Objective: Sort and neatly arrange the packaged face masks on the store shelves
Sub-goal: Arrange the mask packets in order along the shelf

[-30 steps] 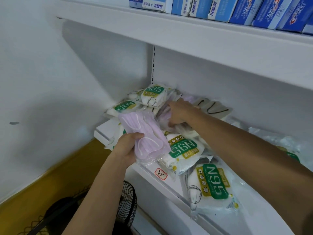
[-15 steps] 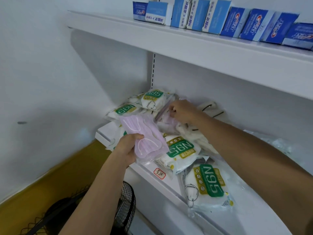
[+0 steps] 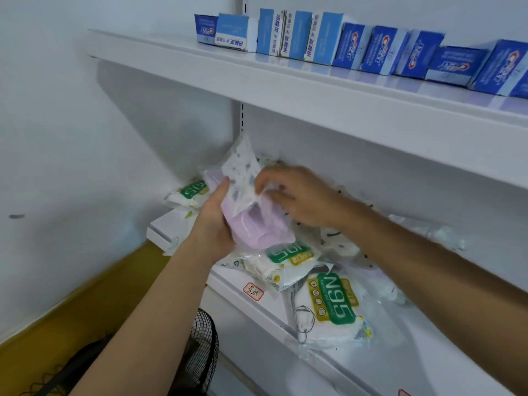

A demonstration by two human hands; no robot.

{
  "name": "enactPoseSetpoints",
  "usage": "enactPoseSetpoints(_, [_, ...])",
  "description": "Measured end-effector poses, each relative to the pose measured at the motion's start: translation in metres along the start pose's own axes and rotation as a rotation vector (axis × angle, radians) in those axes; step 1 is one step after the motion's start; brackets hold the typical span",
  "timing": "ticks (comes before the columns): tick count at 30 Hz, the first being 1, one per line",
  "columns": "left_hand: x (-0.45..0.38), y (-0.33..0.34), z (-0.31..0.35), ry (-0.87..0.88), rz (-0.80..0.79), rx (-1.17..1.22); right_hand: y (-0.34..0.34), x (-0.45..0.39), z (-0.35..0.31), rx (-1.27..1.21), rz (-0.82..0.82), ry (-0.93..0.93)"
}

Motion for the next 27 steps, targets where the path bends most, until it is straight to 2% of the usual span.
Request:
enactPoseSetpoints(2, [0.002,0.009,-0.005,-0.038,-0.050,0.039,0.025,0.013,-0.016,0.046,-0.124,-0.008])
enactPoseSetpoints(4, [0.002,0.006,-0.012,-0.056,-0.043,-0.051,0.039,0.023,-0.013,-0.011,-0.130,0.013])
enactPoseSetpoints(6, [0.003,-0.003,-0.016,-0.075,0.000,-0.128,0.041,0.027,0.000,-0.070,-0.066,0.072])
enactPoseSetpoints(8, [0.005,-0.010,-0.018,-0.093,0.025,-0.100,0.042,0.031,0.011,-0.125,0.002,0.129])
enactPoseSetpoints(14, [0.011,-0.001,-0.023,-0.053,-0.019,-0.041,0.050,0.032,0.023,-0.315,0.182,0.236])
enactPoseSetpoints(16, [0.011,0.001,-0.025,-0.050,-0.046,-0.014,0.050,0.030,0.027,-0.648,0.240,0.306])
enactPoseSetpoints(19, [0.005,0.000,-0.031,-0.049,-0.046,0.057,0.050,0.030,0.025,-1.326,0.295,0.384])
enactPoseSetpoints(21, [-0.001,0.002,-0.038,-0.076,-0.064,0.085,0.050,0.030,0.030,-1.486,0.352,0.429])
enactPoseSetpoints(22, [-0.004,0.001,-0.041,-0.084,-0.068,0.087,0.050,0.030,0.037,-1.449,0.392,0.459])
enactPoseSetpoints(25, [-0.014,-0.009,-0.046,-0.086,0.010,0.025,0.038,0.032,0.061,-0.944,0.536,0.543])
enactPoseSetpoints(27, [-0.018,-0.018,-0.045,-0.086,0.052,-0.011,0.019,0.035,0.076,-0.771,0.609,0.591])
Point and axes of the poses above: each hand's wrist, its own x-axis away from the middle knuckle, its own y-axis out of the palm, z = x × y, the point moved 5 cm from there along -x, towards the middle knuckle, and after that the axes turned 1 degree about -y, right-handed, at the moved point
